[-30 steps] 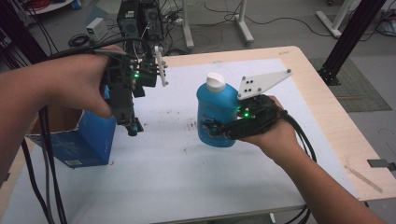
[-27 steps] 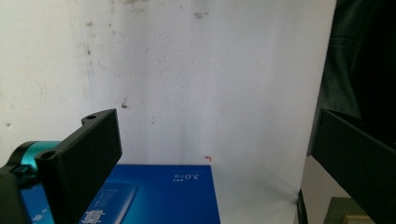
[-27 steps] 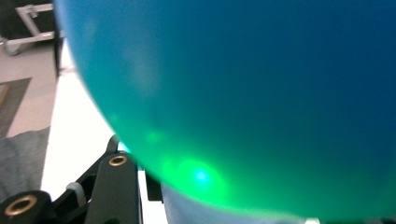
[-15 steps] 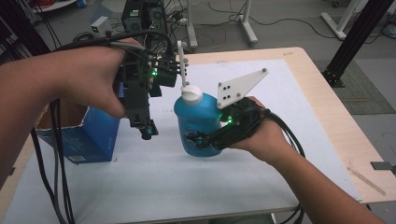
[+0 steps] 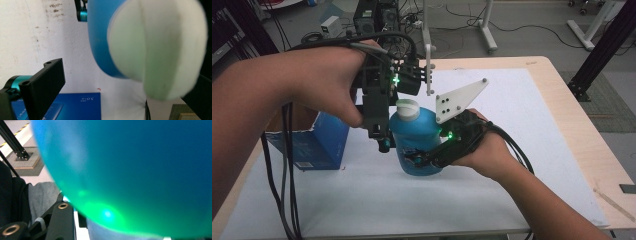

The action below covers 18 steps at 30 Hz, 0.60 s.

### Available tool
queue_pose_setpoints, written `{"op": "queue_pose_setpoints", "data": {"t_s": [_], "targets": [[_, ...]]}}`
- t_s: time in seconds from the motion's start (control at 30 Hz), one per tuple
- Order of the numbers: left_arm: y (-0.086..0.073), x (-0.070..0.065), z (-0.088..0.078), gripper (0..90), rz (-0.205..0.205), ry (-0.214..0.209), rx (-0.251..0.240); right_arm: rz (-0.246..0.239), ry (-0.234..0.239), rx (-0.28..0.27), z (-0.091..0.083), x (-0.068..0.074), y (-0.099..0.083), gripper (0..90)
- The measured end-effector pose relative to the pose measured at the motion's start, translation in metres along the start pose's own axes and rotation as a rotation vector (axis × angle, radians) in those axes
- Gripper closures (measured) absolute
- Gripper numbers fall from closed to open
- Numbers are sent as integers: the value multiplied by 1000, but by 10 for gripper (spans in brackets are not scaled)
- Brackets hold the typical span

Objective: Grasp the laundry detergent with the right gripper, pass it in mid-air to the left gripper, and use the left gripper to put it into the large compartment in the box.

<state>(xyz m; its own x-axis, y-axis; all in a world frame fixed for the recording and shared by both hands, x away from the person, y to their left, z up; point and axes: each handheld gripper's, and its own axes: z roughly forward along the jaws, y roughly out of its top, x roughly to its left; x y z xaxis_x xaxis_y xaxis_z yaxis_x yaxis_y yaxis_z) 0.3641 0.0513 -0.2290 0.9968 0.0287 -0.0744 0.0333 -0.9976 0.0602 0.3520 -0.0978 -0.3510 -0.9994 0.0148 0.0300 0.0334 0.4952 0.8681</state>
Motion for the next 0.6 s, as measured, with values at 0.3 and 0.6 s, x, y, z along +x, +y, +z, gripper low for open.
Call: {"op": "queue_pose_setpoints", "data": {"t_s": [0.3, 0.6], "targets": [[7, -3, 0, 18, -1, -1, 3, -3, 15, -12, 9, -4, 7, 456], [12, -5, 2, 17, 5, 5, 15, -4, 30, -18, 17, -6, 14, 457]]}}
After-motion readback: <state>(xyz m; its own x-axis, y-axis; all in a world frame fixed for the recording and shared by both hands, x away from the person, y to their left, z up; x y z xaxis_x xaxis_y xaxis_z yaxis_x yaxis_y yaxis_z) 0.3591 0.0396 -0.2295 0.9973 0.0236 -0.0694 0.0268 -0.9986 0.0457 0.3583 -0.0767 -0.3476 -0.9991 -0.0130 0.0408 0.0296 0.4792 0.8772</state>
